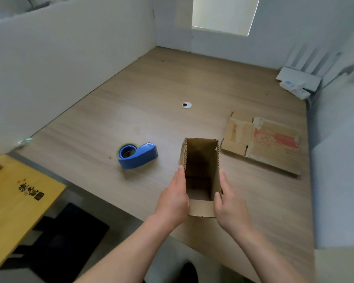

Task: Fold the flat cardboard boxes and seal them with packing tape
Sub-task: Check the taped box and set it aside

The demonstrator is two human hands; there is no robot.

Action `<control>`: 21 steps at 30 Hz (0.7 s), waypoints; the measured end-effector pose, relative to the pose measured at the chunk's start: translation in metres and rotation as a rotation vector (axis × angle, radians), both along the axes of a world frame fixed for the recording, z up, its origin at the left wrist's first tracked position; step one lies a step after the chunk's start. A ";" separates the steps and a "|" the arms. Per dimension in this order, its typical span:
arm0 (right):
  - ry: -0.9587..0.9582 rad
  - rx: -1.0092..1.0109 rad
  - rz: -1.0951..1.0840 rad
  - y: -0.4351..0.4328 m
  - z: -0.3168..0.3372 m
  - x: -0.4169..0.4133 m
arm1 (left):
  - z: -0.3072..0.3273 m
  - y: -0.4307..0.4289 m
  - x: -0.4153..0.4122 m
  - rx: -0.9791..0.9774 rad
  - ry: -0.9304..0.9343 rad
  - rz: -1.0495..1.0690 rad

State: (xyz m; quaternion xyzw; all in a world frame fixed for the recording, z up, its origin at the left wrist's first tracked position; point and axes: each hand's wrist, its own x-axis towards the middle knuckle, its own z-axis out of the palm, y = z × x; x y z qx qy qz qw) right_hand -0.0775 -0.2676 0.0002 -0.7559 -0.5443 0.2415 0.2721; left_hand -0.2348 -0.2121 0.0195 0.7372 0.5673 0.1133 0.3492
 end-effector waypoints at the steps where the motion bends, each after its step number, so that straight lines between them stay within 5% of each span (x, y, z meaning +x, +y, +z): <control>1: -0.034 0.009 0.021 0.002 0.003 -0.004 | 0.005 -0.001 -0.004 0.021 0.016 0.002; 11: -0.153 0.146 0.258 0.010 0.084 -0.116 | 0.065 -0.021 -0.121 0.222 0.070 0.087; 21: -0.087 0.297 0.513 -0.011 0.129 -0.313 | 0.103 -0.095 -0.320 0.384 0.018 0.423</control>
